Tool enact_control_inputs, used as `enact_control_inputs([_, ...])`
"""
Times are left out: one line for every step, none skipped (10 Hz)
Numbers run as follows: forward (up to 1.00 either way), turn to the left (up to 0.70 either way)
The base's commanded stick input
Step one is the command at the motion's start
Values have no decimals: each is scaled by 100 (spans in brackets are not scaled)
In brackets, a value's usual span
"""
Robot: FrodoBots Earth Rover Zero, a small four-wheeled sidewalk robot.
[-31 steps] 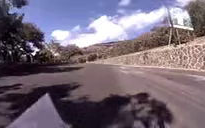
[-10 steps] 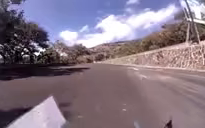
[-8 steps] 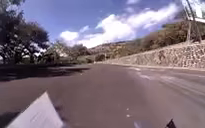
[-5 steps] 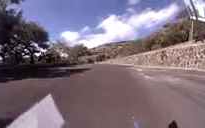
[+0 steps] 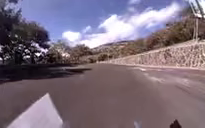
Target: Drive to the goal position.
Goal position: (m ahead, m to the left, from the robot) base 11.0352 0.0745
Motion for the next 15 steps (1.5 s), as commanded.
enact_control_inputs([70, 0])
enact_control_inputs([70, 0])
enact_control_inputs([70, 0])
enact_control_inputs([70, 0])
enact_control_inputs([70, 0])
enact_control_inputs([70, 0])
enact_control_inputs([70, 0])
enact_control_inputs([70, 0])
enact_control_inputs([70, 0])
enact_control_inputs([70, 0])
enact_control_inputs([70, 0])
enact_control_inputs([70, 0])
enact_control_inputs([70, 0])
enact_control_inputs([70, 0])
enact_control_inputs([70, -8])
